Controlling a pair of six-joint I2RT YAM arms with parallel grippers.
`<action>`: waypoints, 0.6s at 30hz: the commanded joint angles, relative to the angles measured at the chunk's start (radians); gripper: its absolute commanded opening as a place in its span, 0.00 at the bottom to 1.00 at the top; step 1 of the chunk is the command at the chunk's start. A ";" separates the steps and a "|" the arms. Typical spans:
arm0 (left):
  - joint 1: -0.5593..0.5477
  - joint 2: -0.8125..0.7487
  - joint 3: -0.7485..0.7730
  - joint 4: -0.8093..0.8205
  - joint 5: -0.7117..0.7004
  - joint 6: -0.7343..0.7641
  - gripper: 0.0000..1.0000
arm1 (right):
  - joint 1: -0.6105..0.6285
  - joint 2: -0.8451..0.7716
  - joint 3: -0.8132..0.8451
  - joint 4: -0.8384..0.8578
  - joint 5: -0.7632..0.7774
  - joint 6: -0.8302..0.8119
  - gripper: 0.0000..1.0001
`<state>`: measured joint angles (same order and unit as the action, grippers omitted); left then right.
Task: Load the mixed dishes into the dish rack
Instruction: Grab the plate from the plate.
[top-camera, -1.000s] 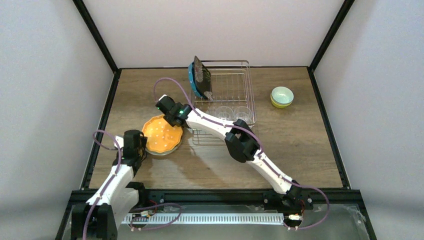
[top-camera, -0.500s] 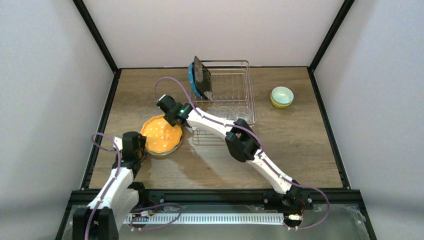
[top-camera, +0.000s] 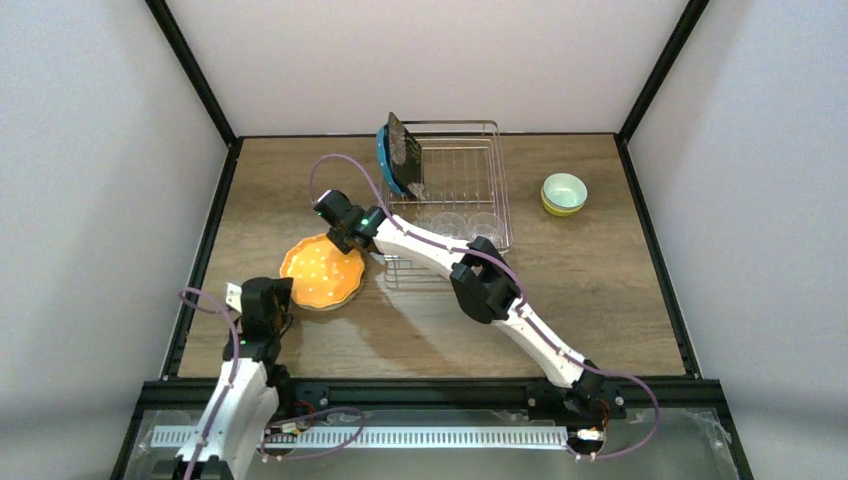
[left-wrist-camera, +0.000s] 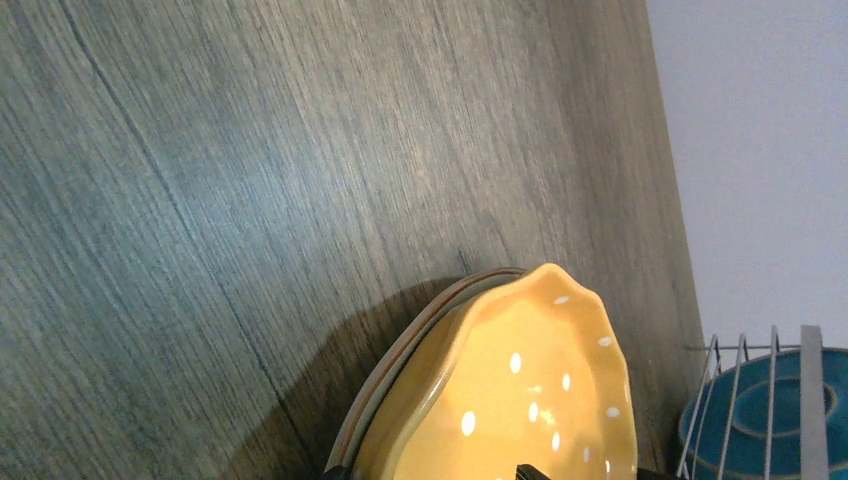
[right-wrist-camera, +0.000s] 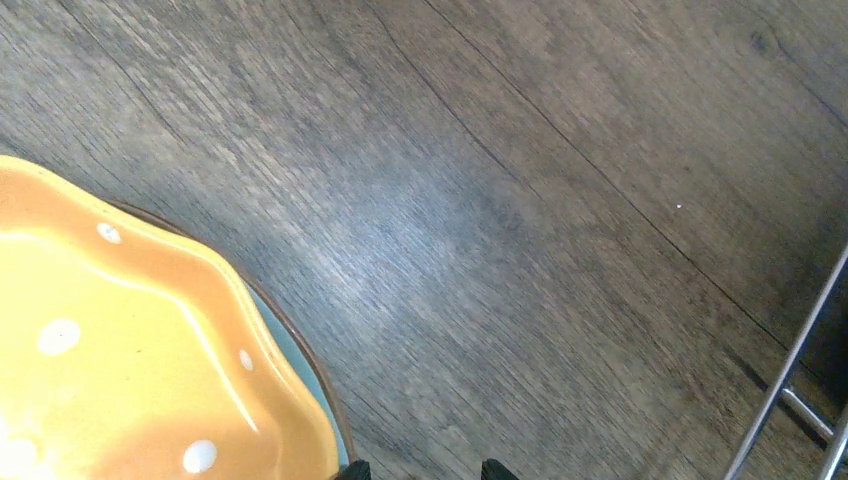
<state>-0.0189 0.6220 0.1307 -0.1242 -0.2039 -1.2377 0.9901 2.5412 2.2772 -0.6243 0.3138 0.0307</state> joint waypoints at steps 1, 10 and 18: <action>-0.007 -0.099 -0.025 -0.014 0.110 -0.032 0.96 | 0.041 0.055 0.005 -0.015 -0.134 0.032 0.67; -0.007 -0.241 -0.047 -0.120 0.134 -0.031 0.96 | 0.041 0.054 0.007 -0.016 -0.151 0.031 0.67; -0.007 -0.217 -0.017 -0.120 0.149 -0.020 0.96 | 0.044 0.050 0.006 -0.018 -0.175 0.028 0.67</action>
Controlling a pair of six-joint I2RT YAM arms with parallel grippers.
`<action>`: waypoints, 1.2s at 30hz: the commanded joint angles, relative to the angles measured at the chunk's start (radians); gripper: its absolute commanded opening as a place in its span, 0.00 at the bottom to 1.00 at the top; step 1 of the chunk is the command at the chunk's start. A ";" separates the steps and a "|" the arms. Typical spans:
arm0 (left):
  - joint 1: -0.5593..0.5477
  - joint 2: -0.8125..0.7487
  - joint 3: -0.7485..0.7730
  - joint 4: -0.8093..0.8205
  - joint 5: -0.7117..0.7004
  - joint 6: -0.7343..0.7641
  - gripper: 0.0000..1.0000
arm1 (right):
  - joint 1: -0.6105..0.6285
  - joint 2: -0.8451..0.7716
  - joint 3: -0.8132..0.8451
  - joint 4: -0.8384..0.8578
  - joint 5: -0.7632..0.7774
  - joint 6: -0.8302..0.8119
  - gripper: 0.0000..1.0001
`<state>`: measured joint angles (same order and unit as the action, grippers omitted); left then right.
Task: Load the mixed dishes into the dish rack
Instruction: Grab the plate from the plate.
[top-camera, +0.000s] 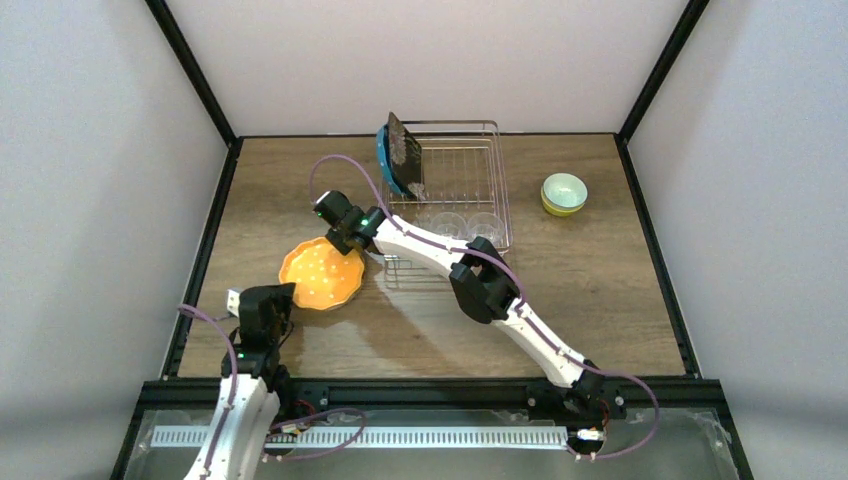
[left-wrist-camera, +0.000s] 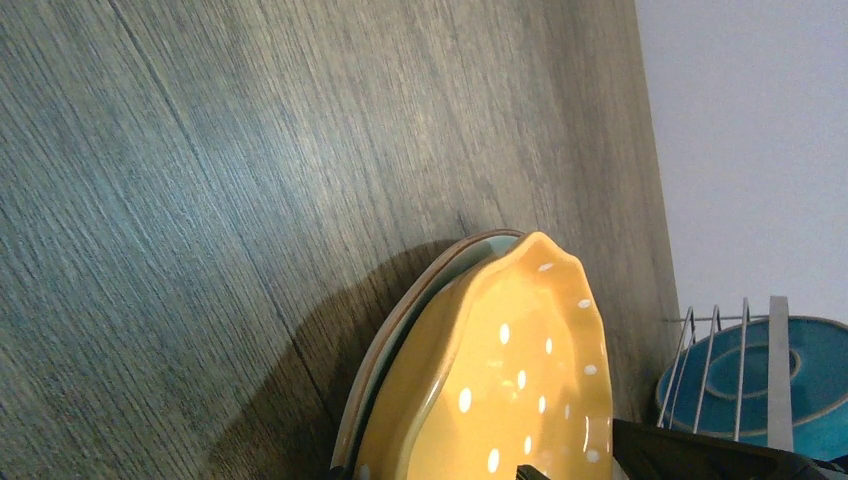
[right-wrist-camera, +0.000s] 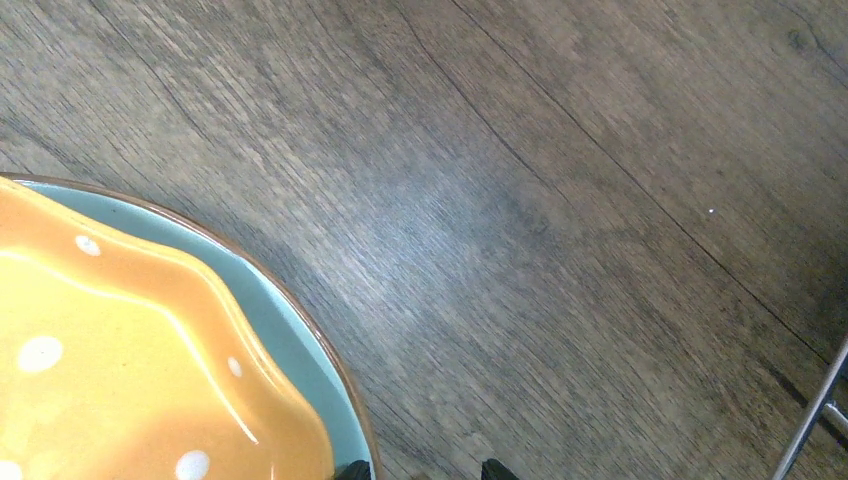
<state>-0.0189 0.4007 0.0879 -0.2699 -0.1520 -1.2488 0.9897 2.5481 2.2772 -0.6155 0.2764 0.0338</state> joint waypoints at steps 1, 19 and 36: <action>-0.007 0.006 0.026 0.031 0.097 -0.011 0.96 | 0.044 0.042 0.005 -0.027 -0.141 0.023 0.67; -0.007 0.010 0.060 0.044 0.132 -0.013 0.96 | 0.071 0.038 0.001 -0.033 -0.148 0.010 0.67; -0.007 0.066 0.046 0.210 0.143 -0.032 0.76 | 0.105 0.027 -0.008 -0.050 -0.119 0.003 0.67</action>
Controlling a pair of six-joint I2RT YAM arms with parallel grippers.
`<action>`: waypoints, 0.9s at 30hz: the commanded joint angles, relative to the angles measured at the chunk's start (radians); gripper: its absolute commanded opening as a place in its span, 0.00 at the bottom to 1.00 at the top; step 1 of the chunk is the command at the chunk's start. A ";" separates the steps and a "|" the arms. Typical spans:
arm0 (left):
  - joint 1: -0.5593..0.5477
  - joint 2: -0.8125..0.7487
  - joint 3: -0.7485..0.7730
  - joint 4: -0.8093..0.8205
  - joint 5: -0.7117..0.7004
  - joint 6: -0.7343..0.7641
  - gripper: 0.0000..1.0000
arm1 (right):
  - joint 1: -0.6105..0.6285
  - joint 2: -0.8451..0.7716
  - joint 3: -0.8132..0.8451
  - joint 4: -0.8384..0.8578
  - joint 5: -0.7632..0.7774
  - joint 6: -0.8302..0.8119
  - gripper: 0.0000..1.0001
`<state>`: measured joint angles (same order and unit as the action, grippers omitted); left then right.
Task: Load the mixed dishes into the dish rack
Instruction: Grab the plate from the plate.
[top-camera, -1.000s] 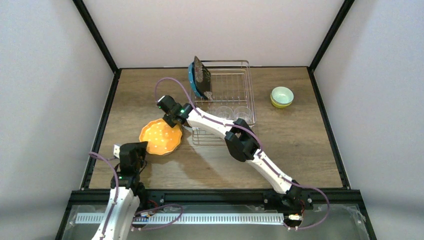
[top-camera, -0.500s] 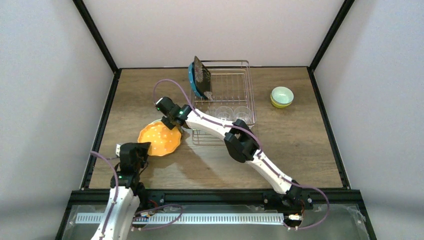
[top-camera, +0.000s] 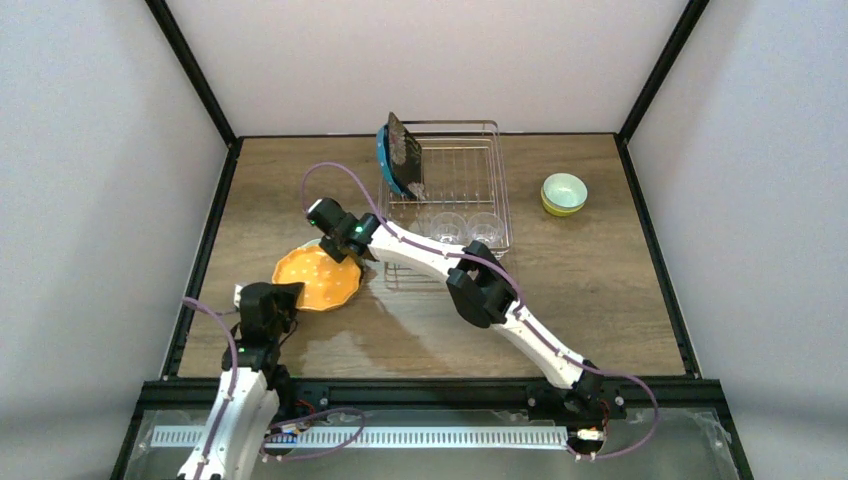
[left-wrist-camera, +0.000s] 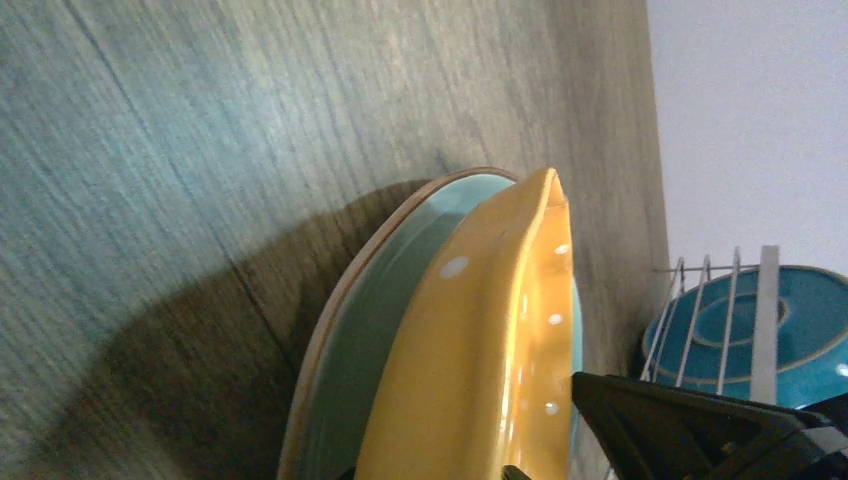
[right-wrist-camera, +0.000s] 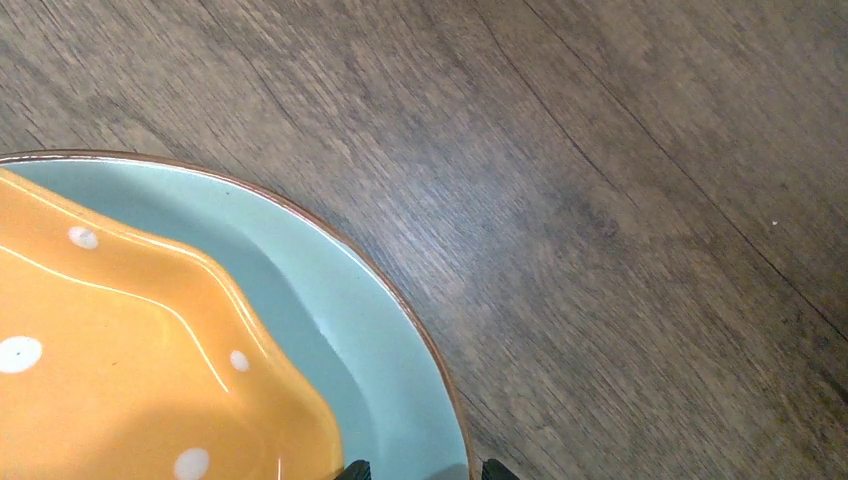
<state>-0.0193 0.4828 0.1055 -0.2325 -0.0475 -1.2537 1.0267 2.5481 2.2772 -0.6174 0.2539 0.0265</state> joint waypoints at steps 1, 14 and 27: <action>-0.007 -0.019 0.028 0.179 0.038 -0.027 0.71 | 0.070 0.026 -0.010 -0.049 -0.093 0.012 0.67; -0.007 -0.169 0.041 0.068 0.006 -0.049 0.03 | 0.072 -0.020 -0.029 -0.055 0.005 0.001 0.68; -0.007 -0.197 0.158 -0.029 -0.055 0.008 0.03 | 0.069 -0.130 0.010 -0.062 0.182 0.007 0.78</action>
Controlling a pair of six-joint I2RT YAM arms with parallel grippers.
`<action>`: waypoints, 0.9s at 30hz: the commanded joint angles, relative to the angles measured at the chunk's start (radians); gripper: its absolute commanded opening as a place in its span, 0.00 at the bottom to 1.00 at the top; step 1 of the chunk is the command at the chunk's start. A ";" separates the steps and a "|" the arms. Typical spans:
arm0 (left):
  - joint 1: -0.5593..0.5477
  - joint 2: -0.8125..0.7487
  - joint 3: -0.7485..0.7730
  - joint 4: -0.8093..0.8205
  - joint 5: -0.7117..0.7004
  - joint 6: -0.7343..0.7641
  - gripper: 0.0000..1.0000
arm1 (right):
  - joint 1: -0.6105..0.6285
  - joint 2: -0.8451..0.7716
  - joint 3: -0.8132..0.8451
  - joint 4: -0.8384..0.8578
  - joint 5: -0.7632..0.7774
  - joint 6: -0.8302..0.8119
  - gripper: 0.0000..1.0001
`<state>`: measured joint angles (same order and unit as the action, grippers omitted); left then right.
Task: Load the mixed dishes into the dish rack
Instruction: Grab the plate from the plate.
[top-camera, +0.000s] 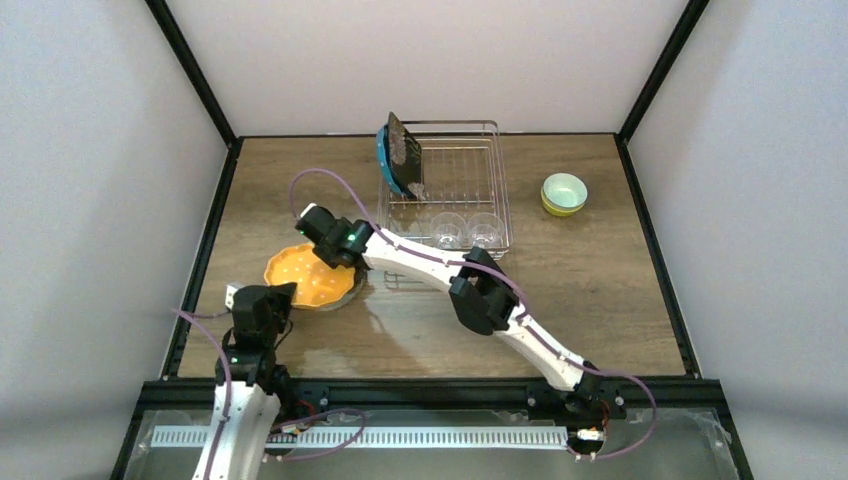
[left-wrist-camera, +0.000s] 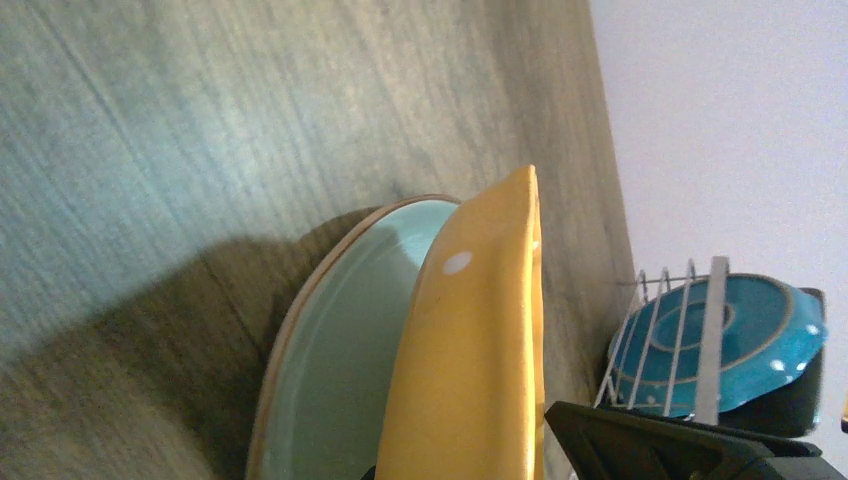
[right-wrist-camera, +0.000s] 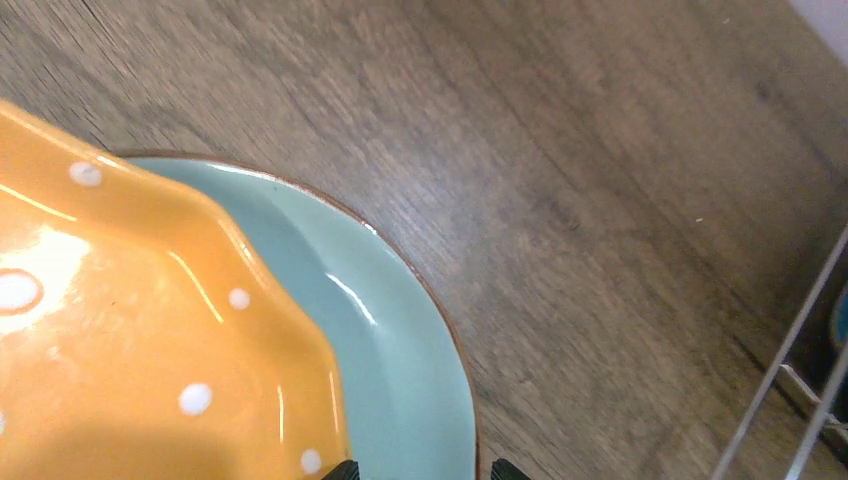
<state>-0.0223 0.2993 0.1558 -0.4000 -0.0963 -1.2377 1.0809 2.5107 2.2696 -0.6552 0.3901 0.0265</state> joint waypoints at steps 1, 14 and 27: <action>-0.004 -0.006 0.123 0.136 -0.014 -0.002 0.03 | 0.014 -0.108 0.023 -0.025 0.056 0.007 0.78; -0.004 0.272 0.454 0.169 -0.065 0.141 0.03 | -0.032 -0.421 0.026 -0.020 0.263 0.048 0.82; -0.198 0.873 1.092 0.285 -0.159 0.517 0.03 | -0.310 -0.890 -0.468 0.062 0.283 0.207 0.82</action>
<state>-0.0959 1.0428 1.0206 -0.3031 -0.1822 -0.8886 0.8120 1.6894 1.9381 -0.6201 0.6701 0.1684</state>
